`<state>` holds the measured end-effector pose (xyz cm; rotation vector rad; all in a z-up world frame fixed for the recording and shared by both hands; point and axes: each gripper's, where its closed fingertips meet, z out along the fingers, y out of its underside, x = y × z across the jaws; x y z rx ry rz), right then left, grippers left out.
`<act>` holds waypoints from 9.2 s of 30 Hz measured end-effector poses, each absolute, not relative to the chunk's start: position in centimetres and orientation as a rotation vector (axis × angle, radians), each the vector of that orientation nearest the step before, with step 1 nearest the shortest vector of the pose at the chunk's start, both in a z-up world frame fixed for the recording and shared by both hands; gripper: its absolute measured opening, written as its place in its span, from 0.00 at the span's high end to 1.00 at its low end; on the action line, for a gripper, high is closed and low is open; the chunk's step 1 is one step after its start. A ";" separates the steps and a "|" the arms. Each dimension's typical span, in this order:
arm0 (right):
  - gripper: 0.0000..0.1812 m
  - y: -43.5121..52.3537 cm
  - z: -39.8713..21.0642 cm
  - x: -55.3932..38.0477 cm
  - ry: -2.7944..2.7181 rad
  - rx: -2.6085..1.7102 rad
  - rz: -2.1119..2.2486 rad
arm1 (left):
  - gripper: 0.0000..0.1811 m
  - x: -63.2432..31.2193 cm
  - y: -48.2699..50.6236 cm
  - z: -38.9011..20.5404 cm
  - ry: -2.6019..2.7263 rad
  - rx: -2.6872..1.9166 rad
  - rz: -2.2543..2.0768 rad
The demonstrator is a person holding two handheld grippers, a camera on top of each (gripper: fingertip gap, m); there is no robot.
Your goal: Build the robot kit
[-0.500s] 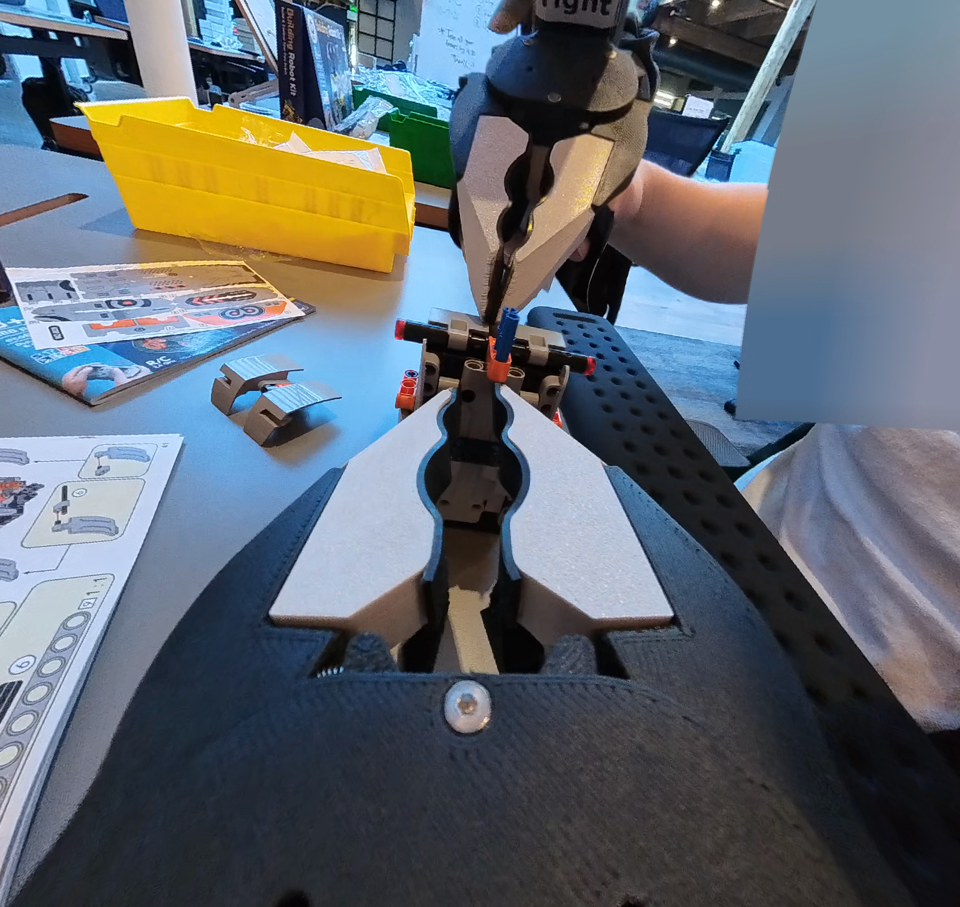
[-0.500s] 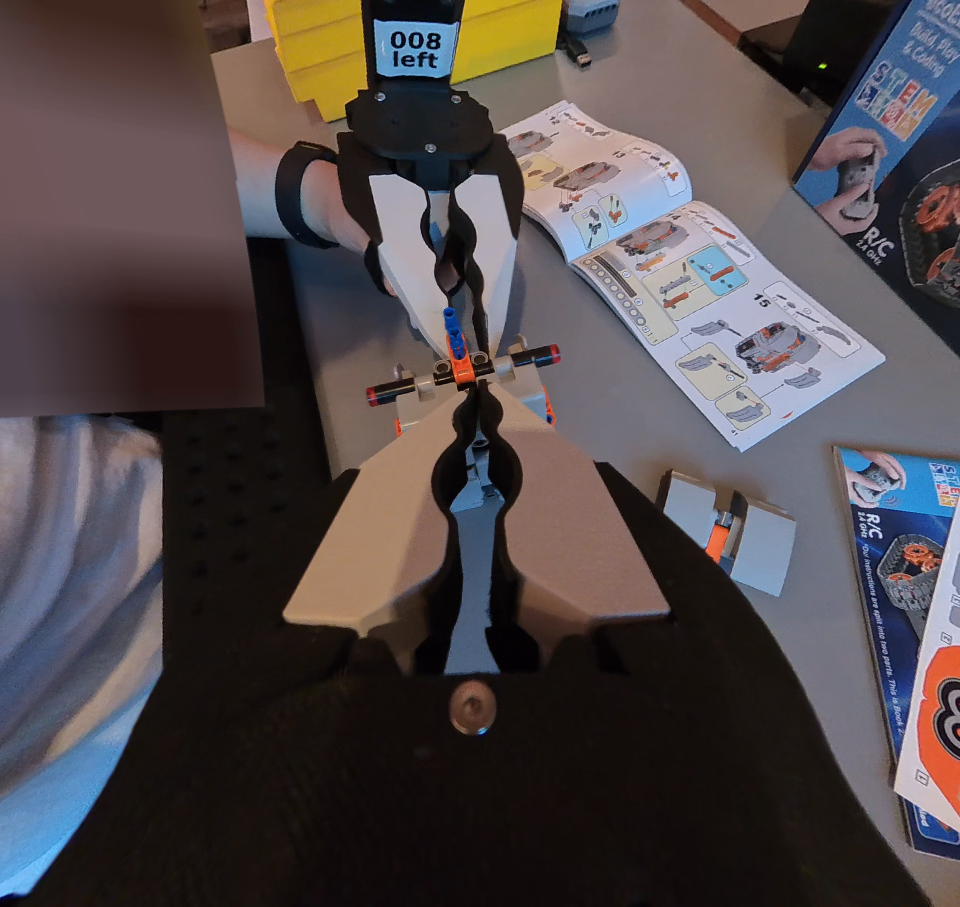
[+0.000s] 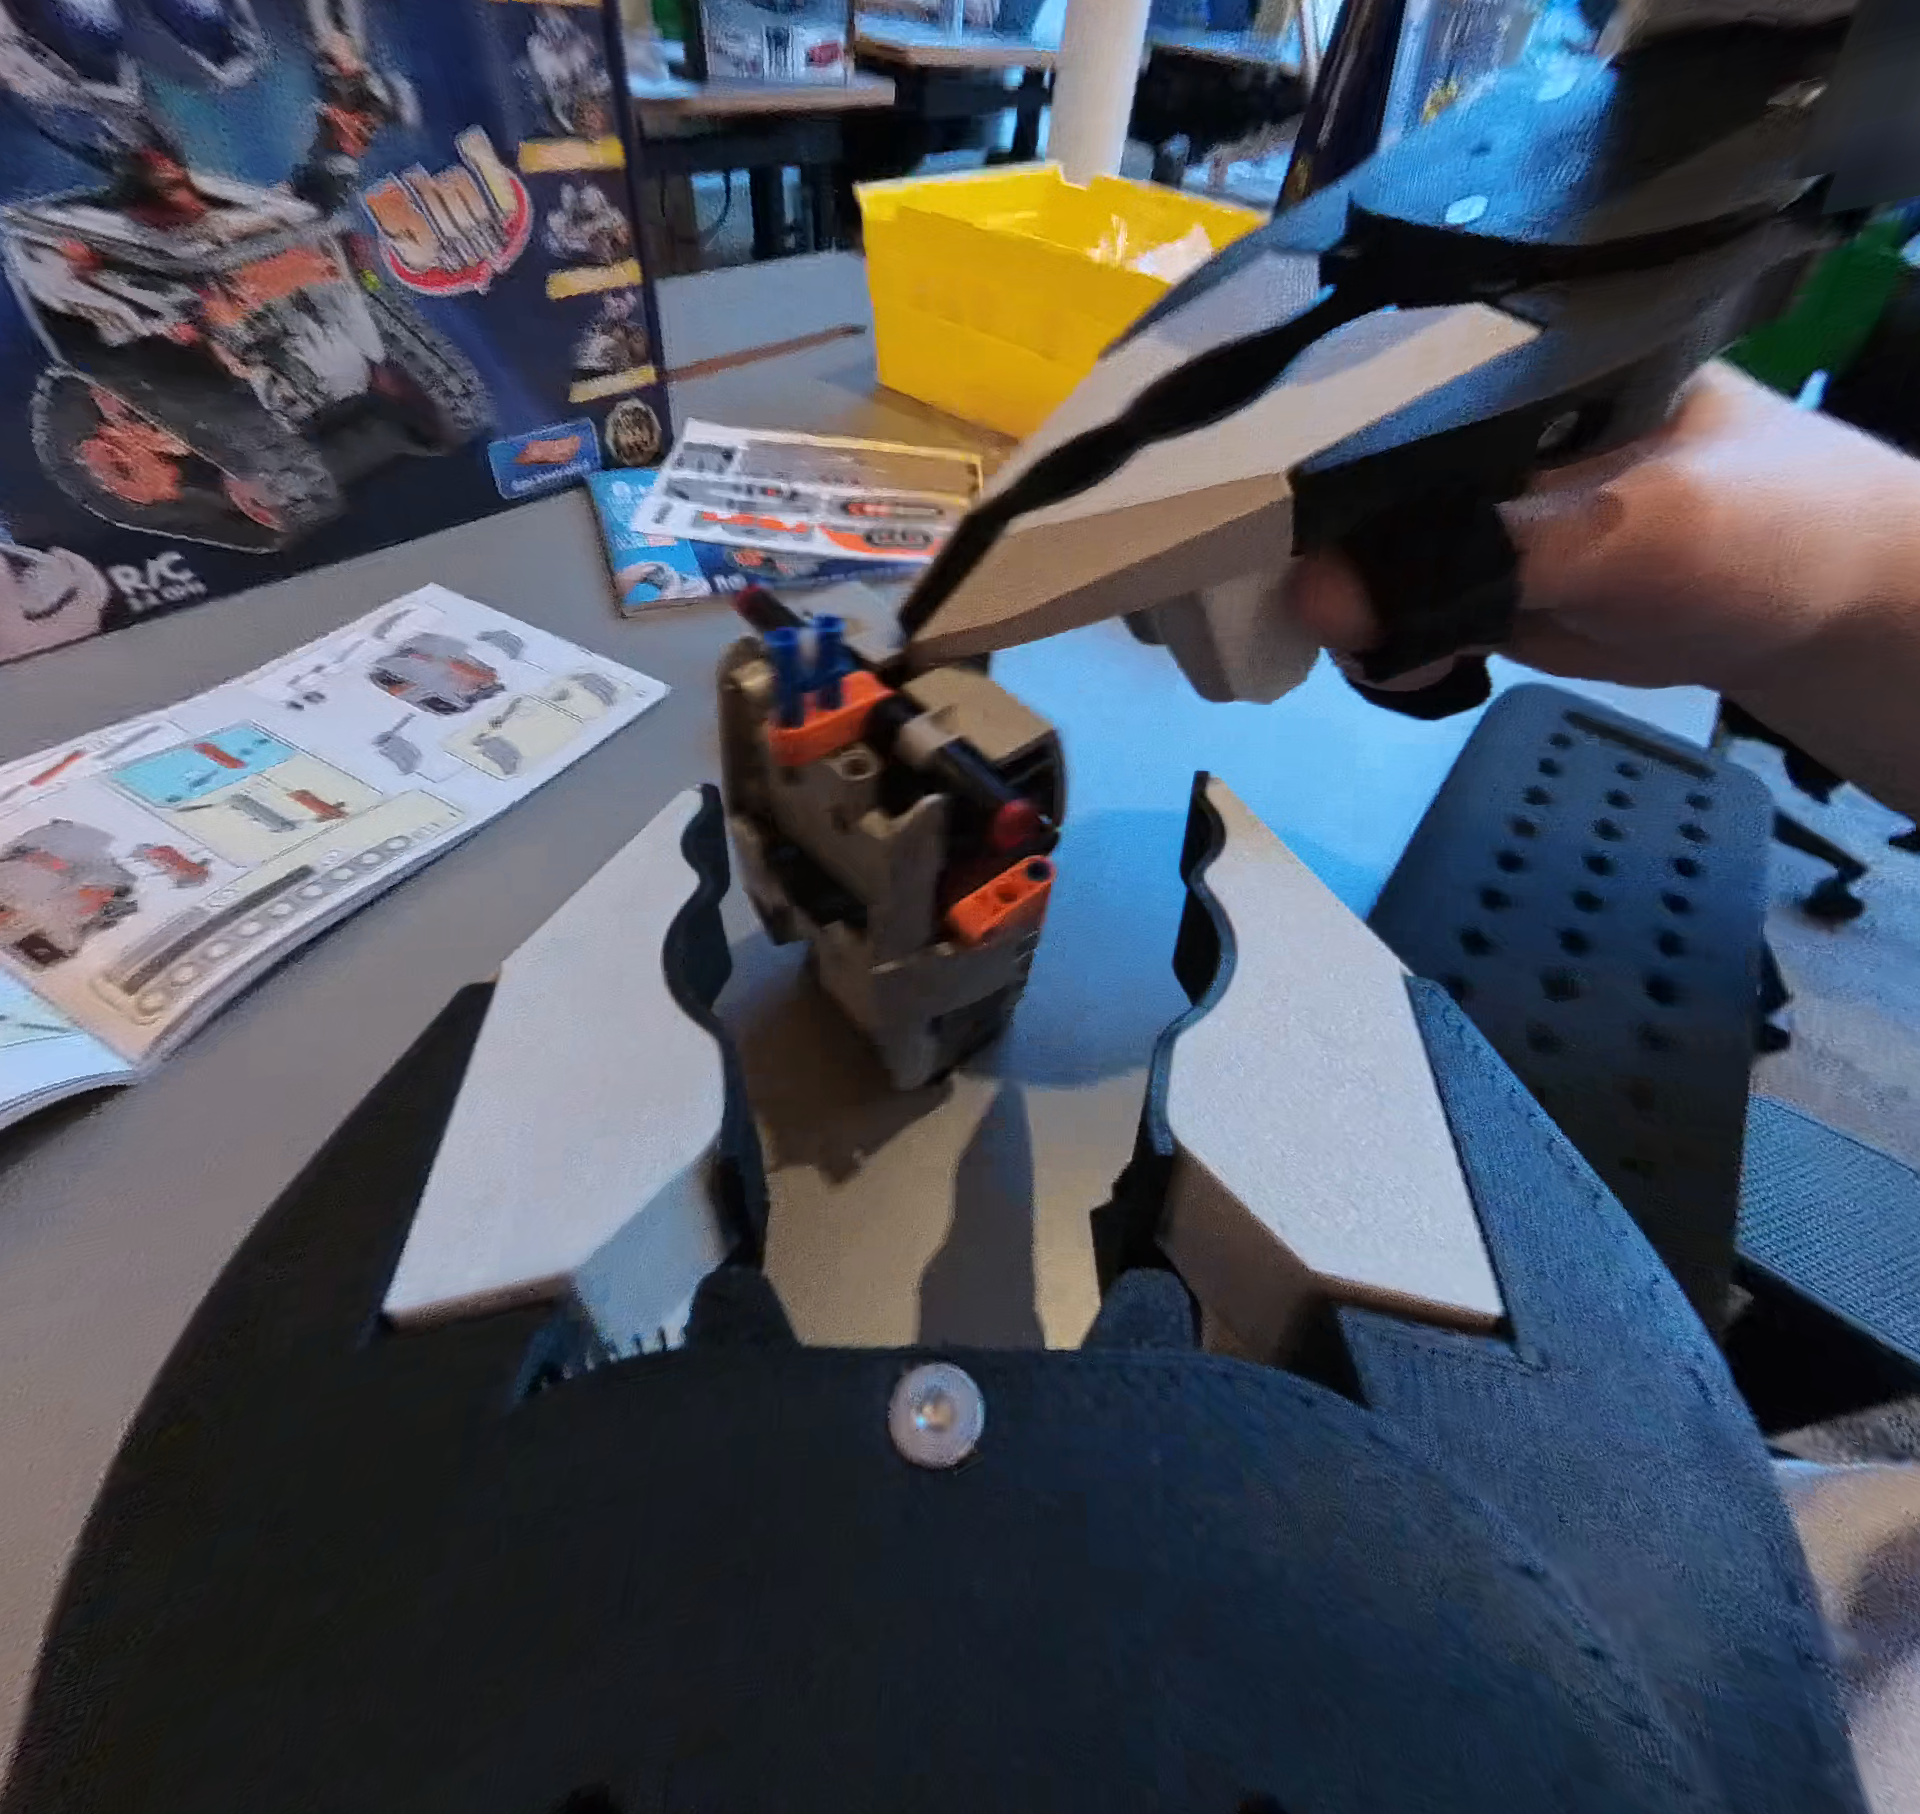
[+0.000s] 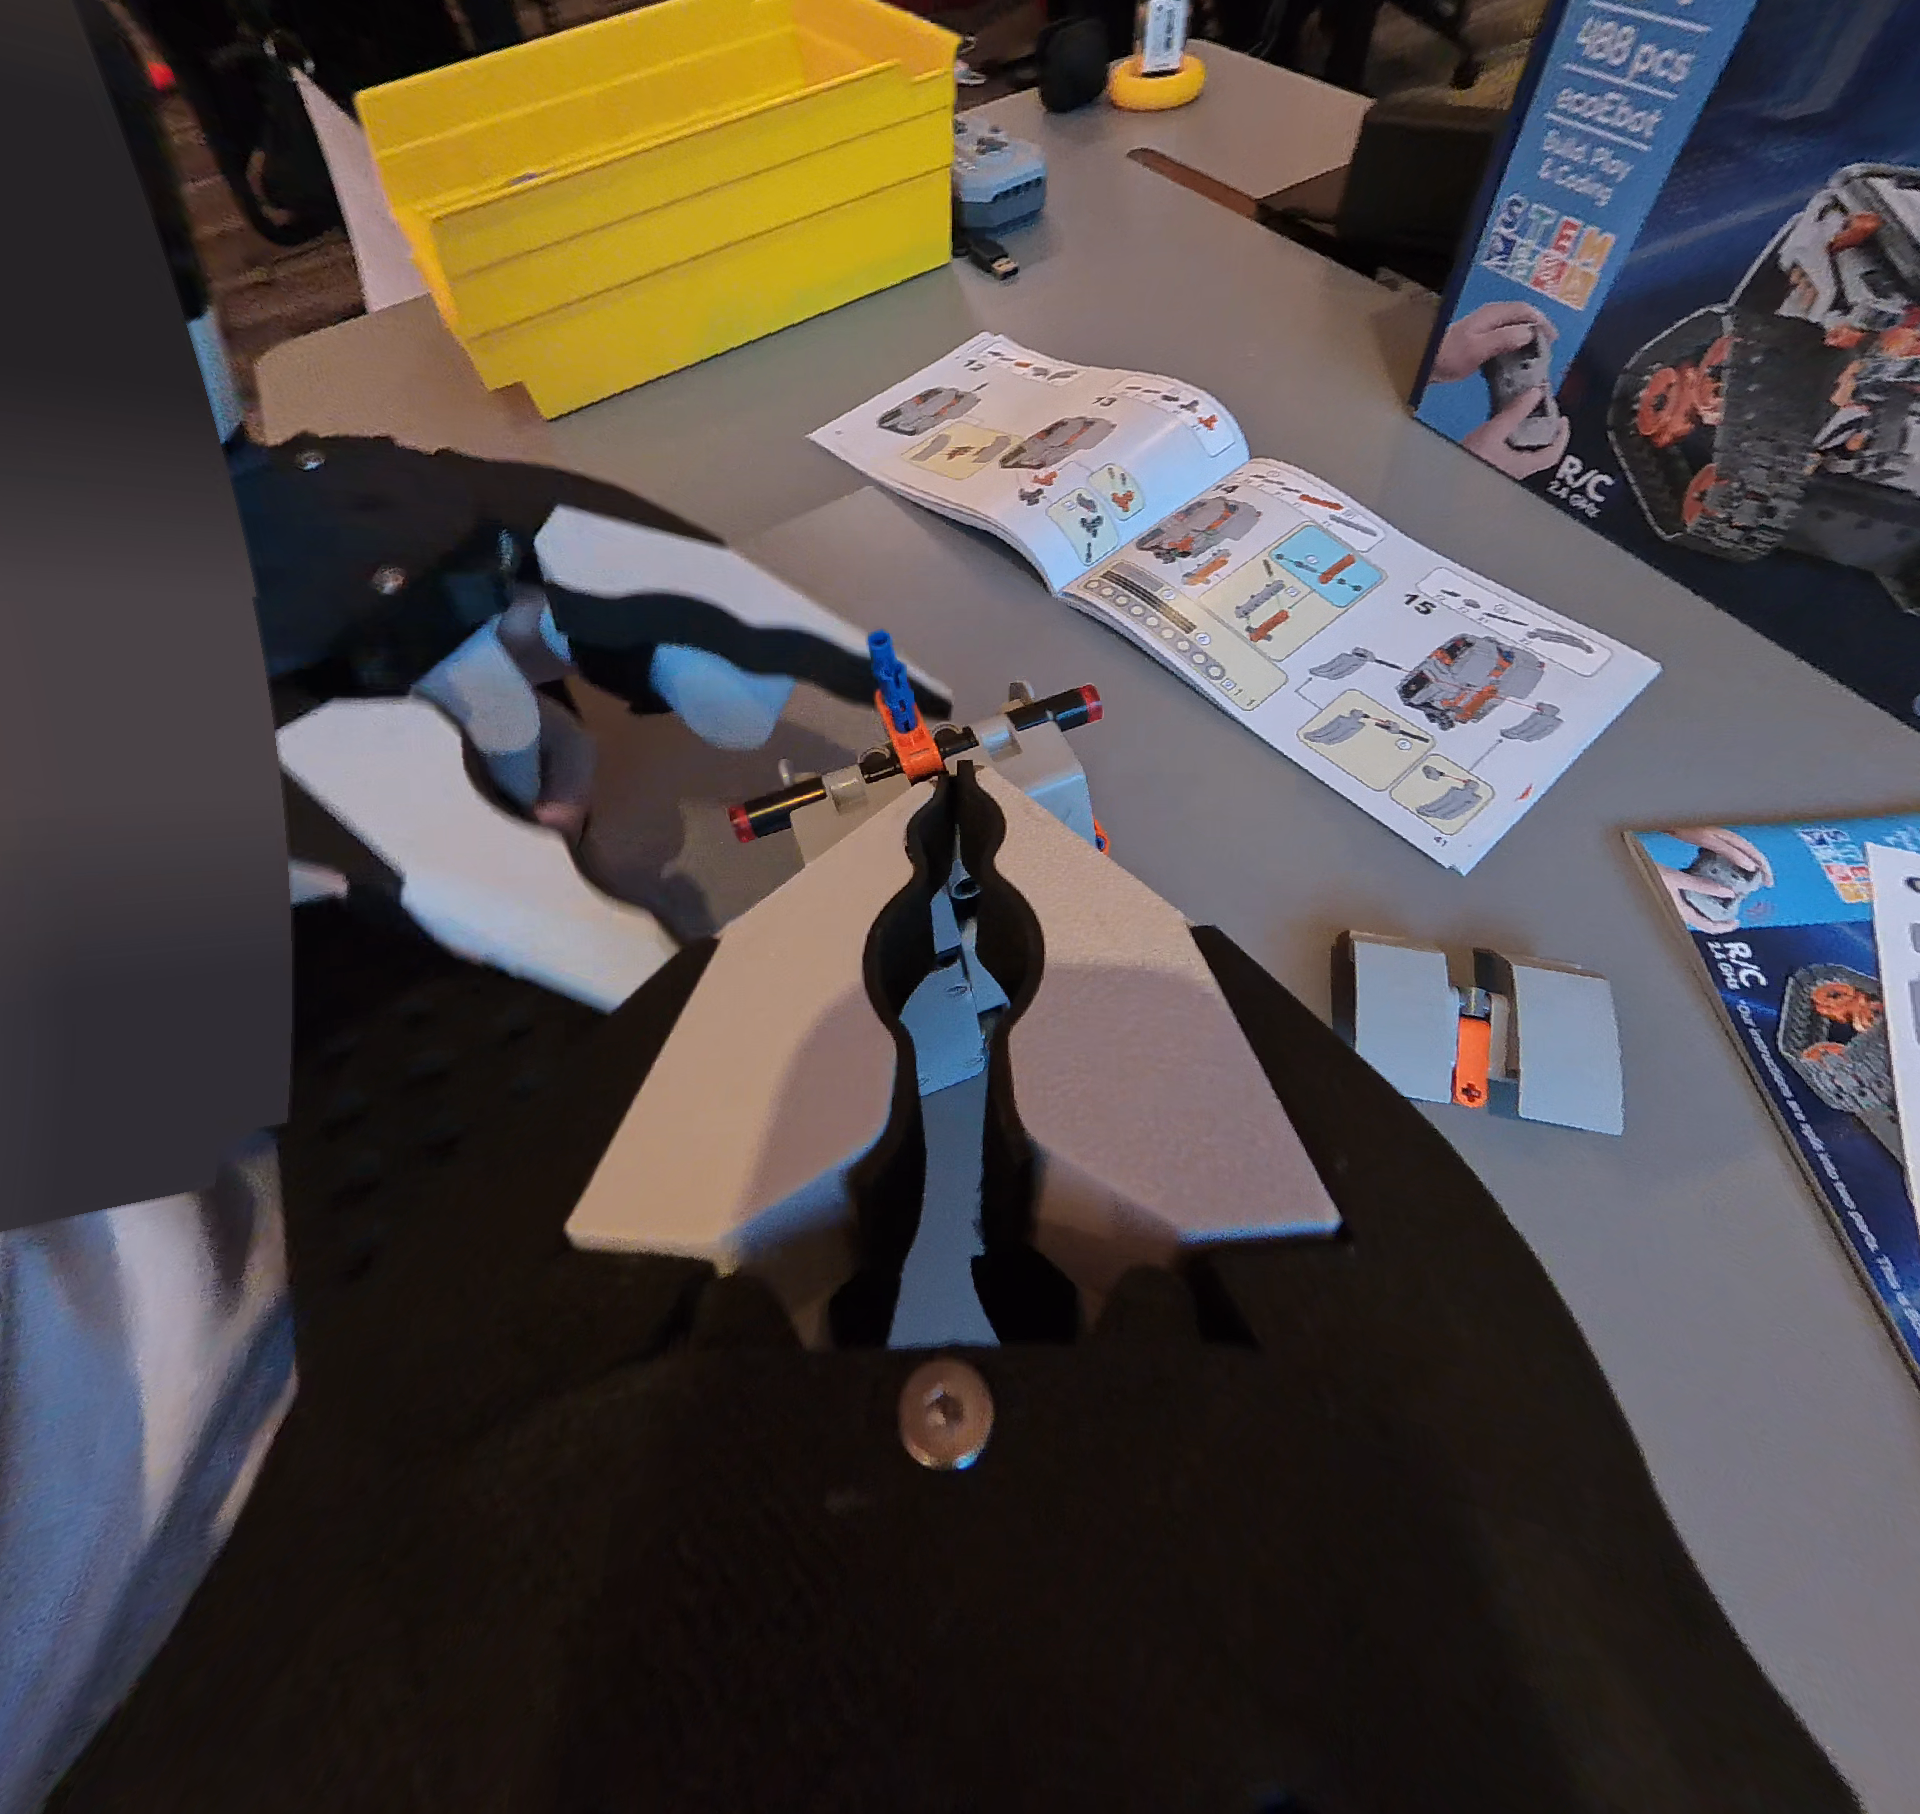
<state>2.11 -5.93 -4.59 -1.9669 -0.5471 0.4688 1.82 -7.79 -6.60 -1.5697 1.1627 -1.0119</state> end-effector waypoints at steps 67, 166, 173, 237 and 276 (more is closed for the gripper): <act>0.79 -11.6 -6.9 2.5 -1.487 -1.947 0.247 | 0.75 3.6 -12.3 -6.9 1.570 -1.033 -0.992; 0.94 -12.6 -4.2 7.1 -0.347 -2.227 0.107 | 0.76 7.9 -12.3 -8.0 1.660 -1.062 -0.439; 0.98 -12.7 -4.7 6.9 -0.389 -2.232 0.179 | 0.76 7.6 -12.4 -8.4 1.684 -1.026 -0.364; 0.87 -15.0 -6.5 6.0 -2.076 -2.159 -0.079 | 0.76 7.4 -14.6 -9.1 1.807 -0.849 -0.396; 0.88 -12.7 -6.4 6.1 -2.087 -2.454 0.165 | 0.77 7.6 -12.9 -8.7 1.750 -0.979 -0.509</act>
